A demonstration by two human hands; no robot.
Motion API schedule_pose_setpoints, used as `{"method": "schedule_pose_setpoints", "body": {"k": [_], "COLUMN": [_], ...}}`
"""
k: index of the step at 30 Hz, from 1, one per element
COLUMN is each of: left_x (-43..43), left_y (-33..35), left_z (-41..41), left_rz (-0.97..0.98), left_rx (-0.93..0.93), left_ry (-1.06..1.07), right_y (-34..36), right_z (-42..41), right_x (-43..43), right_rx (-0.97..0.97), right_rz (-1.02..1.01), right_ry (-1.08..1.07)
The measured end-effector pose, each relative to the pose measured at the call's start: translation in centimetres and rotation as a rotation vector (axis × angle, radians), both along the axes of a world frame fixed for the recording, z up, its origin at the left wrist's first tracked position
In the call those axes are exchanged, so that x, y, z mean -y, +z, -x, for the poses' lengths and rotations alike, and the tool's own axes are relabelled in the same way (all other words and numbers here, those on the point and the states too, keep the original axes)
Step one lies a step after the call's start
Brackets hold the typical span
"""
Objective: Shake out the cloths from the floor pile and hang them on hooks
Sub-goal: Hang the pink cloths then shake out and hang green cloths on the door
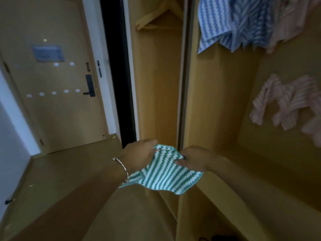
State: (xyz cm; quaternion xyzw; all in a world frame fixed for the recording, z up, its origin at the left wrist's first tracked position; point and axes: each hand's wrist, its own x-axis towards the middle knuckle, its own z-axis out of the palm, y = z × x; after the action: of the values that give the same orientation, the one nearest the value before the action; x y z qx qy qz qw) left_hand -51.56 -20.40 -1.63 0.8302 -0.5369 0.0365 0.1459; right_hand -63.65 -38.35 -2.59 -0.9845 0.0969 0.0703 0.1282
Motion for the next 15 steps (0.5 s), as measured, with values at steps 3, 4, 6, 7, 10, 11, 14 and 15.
{"method": "schedule_pose_setpoints", "body": {"k": [3, 4, 6, 7, 10, 11, 14, 15], "left_x": [5.4, 7.2, 10.8, 12.5, 17.6, 19.3, 24.0, 25.6], "left_y": [0.4, 0.7, 1.1, 1.2, 0.8, 0.4, 0.3, 0.3], "left_z": [-0.1, 0.0, 0.7, 1.1, 1.8, 2.1, 3.9, 4.3], "left_rz": [-0.045, -0.056, -0.068, -0.075, -0.060, -0.055, -0.013, -0.006], "left_rx": [0.088, 0.121, 0.161, 0.174, 0.141, 0.129, 0.003, -0.074], "left_ry": [-0.066, -0.088, -0.110, -0.117, -0.211, -0.247, -0.331, -0.379], "right_y": [0.2, 0.2, 0.1, -0.1, -0.5, -0.7, -0.8, -0.8], "right_z": [0.9, 1.3, 2.3, 2.9, 4.7, 5.2, 6.9, 7.5], "right_x": [4.9, 6.3, 9.1, 10.4, 13.7, 14.9, 18.5, 19.9], "right_rx": [-0.015, -0.016, 0.000, 0.012, 0.032, 0.032, 0.041, 0.049], "right_rz": [0.026, 0.023, 0.010, 0.005, -0.013, -0.011, -0.045, -0.059], "right_ry": [-0.072, -0.112, -0.187, -0.222, -0.325, -0.349, -0.428, -0.461]}}
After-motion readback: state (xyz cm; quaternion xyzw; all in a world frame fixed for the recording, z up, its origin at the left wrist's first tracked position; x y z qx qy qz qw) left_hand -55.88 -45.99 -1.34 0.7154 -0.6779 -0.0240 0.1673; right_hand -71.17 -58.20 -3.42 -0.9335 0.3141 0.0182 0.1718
